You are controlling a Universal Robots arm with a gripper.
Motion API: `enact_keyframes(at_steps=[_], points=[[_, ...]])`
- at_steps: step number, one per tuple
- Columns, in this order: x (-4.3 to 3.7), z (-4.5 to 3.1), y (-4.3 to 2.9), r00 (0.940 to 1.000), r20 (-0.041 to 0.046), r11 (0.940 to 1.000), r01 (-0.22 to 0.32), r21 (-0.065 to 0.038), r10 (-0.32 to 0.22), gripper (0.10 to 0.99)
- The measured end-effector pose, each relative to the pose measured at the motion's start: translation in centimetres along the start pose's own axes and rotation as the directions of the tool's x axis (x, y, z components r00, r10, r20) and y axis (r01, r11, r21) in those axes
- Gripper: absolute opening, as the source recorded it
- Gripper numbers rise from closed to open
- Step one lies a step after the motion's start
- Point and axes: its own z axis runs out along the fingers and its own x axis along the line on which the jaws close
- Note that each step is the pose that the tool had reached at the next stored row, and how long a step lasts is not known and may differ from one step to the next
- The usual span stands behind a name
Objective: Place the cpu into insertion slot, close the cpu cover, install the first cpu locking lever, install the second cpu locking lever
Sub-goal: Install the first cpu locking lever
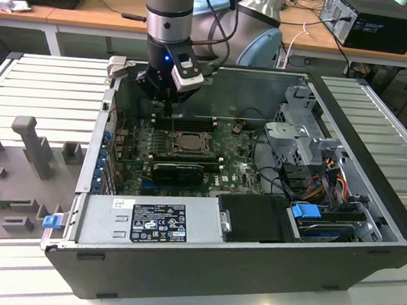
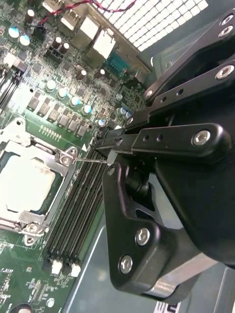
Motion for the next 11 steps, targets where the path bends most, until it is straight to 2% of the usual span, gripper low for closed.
enact_keyframes(at_steps=[11], points=[[-1.45,0.31,0.10,1.0000,-0.0004,1.0000,0.004,0.000,-0.004,0.106]])
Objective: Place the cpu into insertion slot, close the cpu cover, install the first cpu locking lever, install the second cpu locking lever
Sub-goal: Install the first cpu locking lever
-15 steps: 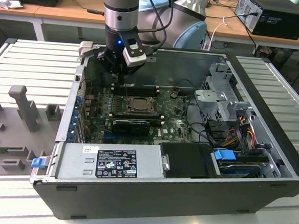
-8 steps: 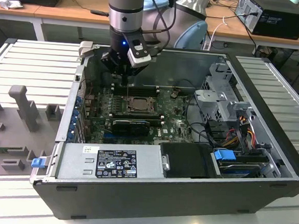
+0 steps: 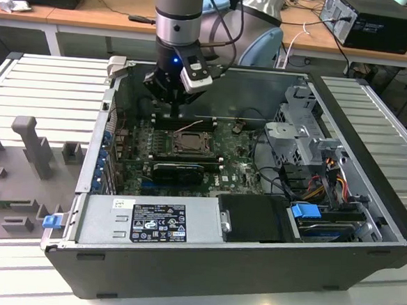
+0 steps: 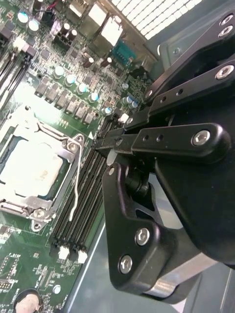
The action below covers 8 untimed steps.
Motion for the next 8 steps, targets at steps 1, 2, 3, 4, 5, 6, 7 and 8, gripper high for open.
enact_keyframes(at_steps=[1,2,3,4,5,6,7,8], points=[[-0.16,0.04,0.01,1.0000,-0.0001,1.0000,0.000,0.000,0.000,0.106],[-0.41,0.19,0.02,1.0000,-0.0001,1.0000,0.000,0.000,0.000,0.106],[-0.65,0.27,0.03,1.0000,-0.0008,1.0000,0.003,-0.008,-0.003,0.106],[-0.73,0.31,0.04,1.0000,-0.0016,0.9998,0.007,-0.020,-0.007,0.106],[-0.79,0.40,0.05,0.9999,-0.0017,0.9997,0.011,-0.023,-0.011,0.106],[-0.81,0.51,0.04,0.9998,-0.0020,0.9996,0.018,-0.023,-0.018,0.106],[-0.83,0.63,0.02,0.9996,-0.0025,0.9994,0.026,-0.023,-0.026,0.106],[-0.86,0.73,-0.02,0.9994,-0.0027,0.9991,0.034,-0.023,-0.034,0.106]])
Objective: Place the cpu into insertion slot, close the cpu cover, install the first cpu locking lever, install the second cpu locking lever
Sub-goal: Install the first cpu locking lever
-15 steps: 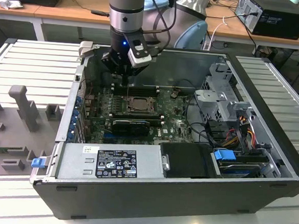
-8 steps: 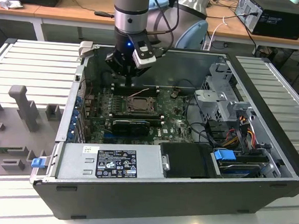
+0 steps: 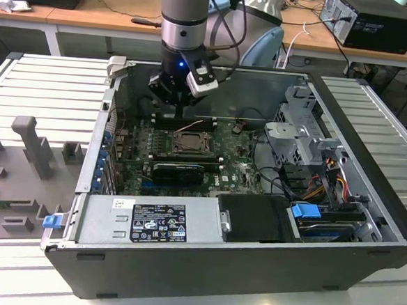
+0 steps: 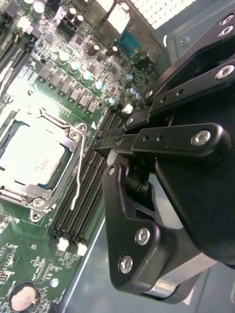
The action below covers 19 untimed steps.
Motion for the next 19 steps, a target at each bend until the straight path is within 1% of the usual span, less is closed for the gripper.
enact_keyframes(at_steps=[2,3,4,6,7,9,11,14,16,19], points=[[-0.20,0.19,-0.06,0.9999,-0.0007,0.9999,0.012,0.000,-0.012,0.106],[-0.49,0.27,-0.06,0.9999,-0.0009,0.9999,0.014,-0.001,-0.014,0.106],[-0.72,0.32,-0.05,0.9999,-0.0010,0.9999,0.015,-0.003,-0.015,0.106],[-1.21,0.42,-0.04,0.9999,-0.0012,0.9998,0.016,-0.011,-0.016,0.106],[-1.35,0.51,-0.04,0.9999,-0.0011,0.9998,0.016,-0.012,-0.016,0.106],[-1.61,0.73,-0.04,0.9998,-0.0015,0.9997,0.021,-0.013,-0.021,0.106],[-1.77,1.04,-0.05,0.9993,-0.0022,0.9993,0.036,-0.013,-0.036,0.106],[-1.96,1.24,0.00,0.9984,-0.0027,0.9983,0.056,-0.013,-0.056,0.106],[-2.46,1.41,0.20,0.9983,-0.0028,0.9983,0.058,-0.013,-0.058,0.106],[-2.75,1.73,0.44,0.9983,-0.0028,0.9982,0.059,-0.013,-0.059,0.106]])
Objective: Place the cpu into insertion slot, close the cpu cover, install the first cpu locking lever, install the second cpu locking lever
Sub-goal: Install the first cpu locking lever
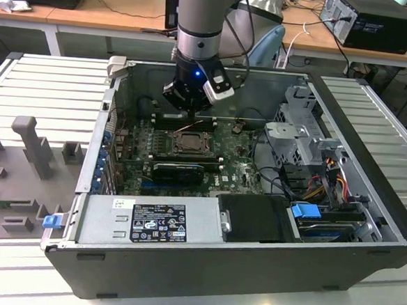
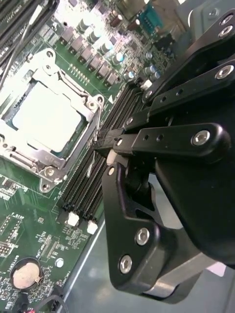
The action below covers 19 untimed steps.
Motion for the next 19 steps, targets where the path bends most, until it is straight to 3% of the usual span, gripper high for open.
enact_keyframes(at_steps=[8,19], points=[[-1.26,0.75,0.07,1.0000,-0.0004,1.0000,0.006,0.000,-0.006,0.106],[-1.78,1.57,0.01,0.9999,-0.0008,0.9999,0.012,0.000,-0.012,0.106]])
